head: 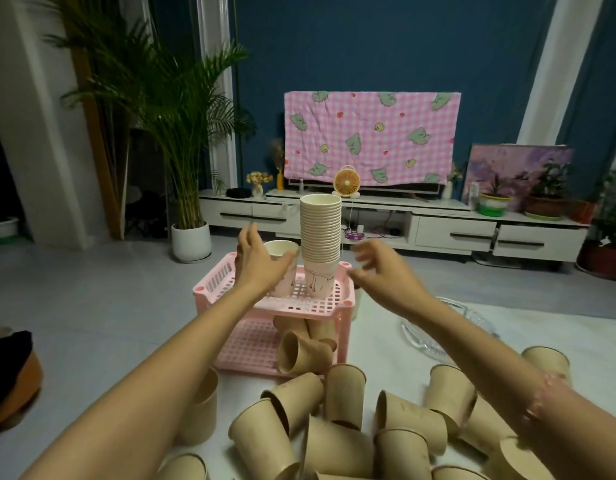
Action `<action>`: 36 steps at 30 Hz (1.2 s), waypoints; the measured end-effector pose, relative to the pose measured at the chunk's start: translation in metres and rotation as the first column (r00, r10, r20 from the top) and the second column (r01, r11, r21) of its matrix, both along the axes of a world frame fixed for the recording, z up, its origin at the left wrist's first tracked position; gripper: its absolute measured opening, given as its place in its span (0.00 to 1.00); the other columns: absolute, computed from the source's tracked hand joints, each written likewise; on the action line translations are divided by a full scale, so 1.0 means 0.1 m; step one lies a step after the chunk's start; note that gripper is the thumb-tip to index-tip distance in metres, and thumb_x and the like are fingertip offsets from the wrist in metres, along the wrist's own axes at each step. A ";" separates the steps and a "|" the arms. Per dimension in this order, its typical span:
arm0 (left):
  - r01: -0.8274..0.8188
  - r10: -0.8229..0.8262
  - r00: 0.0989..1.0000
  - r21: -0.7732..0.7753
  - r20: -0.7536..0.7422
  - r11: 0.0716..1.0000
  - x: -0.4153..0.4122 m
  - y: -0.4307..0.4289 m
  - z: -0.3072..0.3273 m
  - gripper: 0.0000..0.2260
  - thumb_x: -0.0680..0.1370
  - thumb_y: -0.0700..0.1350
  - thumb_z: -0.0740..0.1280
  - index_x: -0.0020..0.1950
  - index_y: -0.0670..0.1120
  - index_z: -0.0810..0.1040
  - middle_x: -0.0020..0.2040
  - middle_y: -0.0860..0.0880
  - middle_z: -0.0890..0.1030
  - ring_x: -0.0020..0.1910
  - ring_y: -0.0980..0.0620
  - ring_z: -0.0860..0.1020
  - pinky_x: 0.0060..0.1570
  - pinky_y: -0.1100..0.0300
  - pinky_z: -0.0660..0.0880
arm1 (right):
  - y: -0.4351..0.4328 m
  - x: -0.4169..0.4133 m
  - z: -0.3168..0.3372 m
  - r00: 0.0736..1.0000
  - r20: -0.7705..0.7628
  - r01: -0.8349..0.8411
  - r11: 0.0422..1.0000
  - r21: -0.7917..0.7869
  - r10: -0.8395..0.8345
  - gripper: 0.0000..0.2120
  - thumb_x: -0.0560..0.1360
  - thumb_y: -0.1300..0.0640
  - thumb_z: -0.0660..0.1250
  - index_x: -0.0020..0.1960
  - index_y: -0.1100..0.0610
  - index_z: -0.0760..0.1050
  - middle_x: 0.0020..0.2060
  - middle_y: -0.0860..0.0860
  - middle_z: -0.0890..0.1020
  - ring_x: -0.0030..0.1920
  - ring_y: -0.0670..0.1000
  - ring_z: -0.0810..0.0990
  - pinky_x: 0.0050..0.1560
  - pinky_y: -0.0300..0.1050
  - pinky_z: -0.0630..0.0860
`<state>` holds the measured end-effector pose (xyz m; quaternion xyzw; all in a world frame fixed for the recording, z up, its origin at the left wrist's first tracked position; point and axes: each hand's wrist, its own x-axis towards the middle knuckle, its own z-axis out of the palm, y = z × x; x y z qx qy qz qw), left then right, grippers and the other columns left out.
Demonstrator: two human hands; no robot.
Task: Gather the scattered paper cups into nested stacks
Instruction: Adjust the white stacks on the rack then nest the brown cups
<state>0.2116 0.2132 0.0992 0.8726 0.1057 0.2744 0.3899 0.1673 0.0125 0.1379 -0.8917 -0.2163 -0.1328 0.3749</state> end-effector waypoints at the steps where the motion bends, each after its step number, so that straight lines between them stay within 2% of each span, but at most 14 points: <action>1: 0.013 -0.014 0.998 0.016 0.066 1.000 0.01 -0.04 0.05 0.40 0.72 0.54 0.69 0.75 0.45 0.48 0.76 0.44 0.49 0.73 0.43 0.56 0.70 0.46 0.60 | 0.08 0.09 0.11 0.987 0.161 0.040 0.996 -0.077 -0.027 0.21 0.74 0.59 0.65 0.65 0.59 0.67 0.61 0.55 0.75 0.58 0.51 0.73 0.53 0.37 0.70; 3: 0.063 -0.067 0.990 0.040 0.128 0.997 0.06 -0.15 0.14 0.41 0.70 0.57 0.70 0.75 0.45 0.51 0.76 0.44 0.52 0.74 0.44 0.56 0.71 0.45 0.60 | 0.25 0.31 0.35 0.916 0.402 0.116 0.965 -0.234 -0.013 0.25 0.74 0.59 0.65 0.69 0.58 0.63 0.66 0.56 0.71 0.66 0.55 0.67 0.64 0.45 0.63; 5: 0.109 -0.114 0.987 0.048 0.117 0.993 0.12 -0.28 0.22 0.44 0.68 0.58 0.72 0.74 0.45 0.52 0.76 0.44 0.54 0.74 0.45 0.56 0.71 0.46 0.59 | 0.41 0.54 0.54 0.888 0.458 0.159 0.907 -0.391 0.042 0.28 0.73 0.59 0.65 0.70 0.59 0.60 0.68 0.57 0.69 0.68 0.56 0.65 0.67 0.47 0.60; 11: 0.198 -0.190 0.980 -0.177 0.063 0.964 0.42 -0.49 0.36 0.38 0.61 0.54 0.77 0.65 0.44 0.65 0.61 0.44 0.75 0.60 0.44 0.74 0.58 0.49 0.73 | 0.58 0.84 0.74 0.969 0.240 0.117 0.765 -0.634 0.051 0.07 0.71 0.57 0.67 0.46 0.59 0.73 0.43 0.55 0.76 0.46 0.57 0.72 0.45 0.45 0.66; 13: 0.171 -0.165 0.985 -0.166 0.049 0.971 0.50 -0.52 0.37 0.33 0.64 0.52 0.76 0.63 0.43 0.67 0.59 0.43 0.76 0.58 0.43 0.75 0.55 0.51 0.73 | 0.57 0.88 0.74 0.985 0.163 0.048 0.805 -0.592 0.062 0.13 0.70 0.58 0.69 0.32 0.57 0.66 0.33 0.52 0.71 0.42 0.56 0.70 0.33 0.42 0.63; 15: 0.150 -0.145 0.989 -0.166 0.043 0.975 0.55 -0.54 0.39 0.30 0.65 0.51 0.76 0.61 0.41 0.69 0.58 0.41 0.77 0.56 0.42 0.76 0.52 0.52 0.73 | 0.55 0.94 0.75 0.988 0.126 -0.002 0.831 -0.557 0.087 0.18 0.70 0.59 0.69 0.28 0.54 0.62 0.32 0.54 0.73 0.43 0.57 0.73 0.30 0.41 0.63; 17: 0.146 -0.142 0.989 -0.162 0.032 0.976 0.57 -0.54 0.41 0.30 0.64 0.52 0.76 0.59 0.41 0.70 0.57 0.41 0.78 0.55 0.42 0.76 0.49 0.54 0.73 | 0.53 0.98 0.80 0.986 0.142 0.000 0.850 -0.526 0.088 0.13 0.71 0.60 0.68 0.31 0.57 0.68 0.37 0.58 0.76 0.44 0.57 0.74 0.32 0.41 0.65; 19: 0.151 -0.150 0.988 -0.173 0.022 0.973 0.58 -0.52 0.42 0.31 0.63 0.53 0.76 0.60 0.40 0.71 0.57 0.41 0.78 0.55 0.42 0.77 0.48 0.55 0.73 | 0.50 1.02 0.92 0.981 0.187 0.028 0.914 -0.406 0.053 0.03 0.73 0.60 0.66 0.44 0.60 0.76 0.42 0.56 0.76 0.44 0.55 0.74 0.36 0.40 0.70; 23: 0.164 -0.166 0.986 -0.128 -0.008 0.978 0.53 -0.49 0.43 0.37 0.61 0.57 0.77 0.63 0.40 0.69 0.59 0.42 0.78 0.58 0.43 0.76 0.53 0.53 0.74 | 0.53 0.95 1.31 0.949 0.314 0.064 0.977 -0.205 0.003 0.11 0.75 0.60 0.64 0.54 0.64 0.75 0.49 0.57 0.78 0.44 0.53 0.76 0.44 0.43 0.76; 25: 0.175 -0.180 0.982 -0.097 -0.047 0.980 0.46 -0.42 0.46 0.46 0.58 0.58 0.78 0.68 0.40 0.62 0.65 0.41 0.73 0.64 0.42 0.72 0.60 0.51 0.72 | 0.61 0.88 1.37 0.938 0.348 0.054 0.986 -0.156 0.003 0.12 0.75 0.58 0.64 0.56 0.63 0.75 0.54 0.59 0.79 0.51 0.57 0.77 0.54 0.52 0.77; 28: 0.082 -0.105 0.987 -0.176 -0.122 0.981 0.30 -0.10 0.46 0.51 0.64 0.46 0.77 0.74 0.38 0.46 0.74 0.38 0.57 0.72 0.39 0.59 0.70 0.47 0.62 | 0.79 0.77 1.23 0.929 0.366 -0.011 0.995 -0.100 0.047 0.14 0.76 0.57 0.63 0.59 0.61 0.73 0.56 0.59 0.79 0.54 0.58 0.77 0.57 0.54 0.76; 31: -0.061 0.024 0.980 -0.179 -0.200 0.982 0.08 0.27 0.39 0.46 0.70 0.38 0.72 0.74 0.38 0.41 0.75 0.37 0.53 0.73 0.39 0.57 0.70 0.49 0.61 | 0.98 0.70 0.93 0.929 0.355 -0.016 0.972 -0.236 0.102 0.10 0.77 0.59 0.59 0.57 0.60 0.72 0.49 0.56 0.77 0.51 0.55 0.75 0.55 0.49 0.71; 34: 0.010 -0.077 0.956 -0.232 -0.282 0.973 0.03 0.36 0.35 0.43 0.72 0.39 0.71 0.75 0.40 0.42 0.75 0.38 0.54 0.73 0.40 0.57 0.70 0.47 0.59 | 1.17 0.68 0.60 0.917 0.368 0.059 0.860 -0.507 0.153 0.05 0.77 0.59 0.58 0.49 0.58 0.72 0.44 0.55 0.77 0.53 0.57 0.76 0.64 0.53 0.62; 36: 0.061 -0.145 0.939 -0.264 -0.311 0.963 0.07 0.30 0.30 0.43 0.72 0.41 0.70 0.75 0.40 0.43 0.75 0.38 0.56 0.73 0.40 0.58 0.70 0.47 0.59 | 1.23 0.69 0.45 0.922 0.345 0.077 0.790 -0.609 0.176 0.08 0.76 0.57 0.59 0.51 0.60 0.73 0.48 0.58 0.80 0.54 0.57 0.76 0.68 0.53 0.58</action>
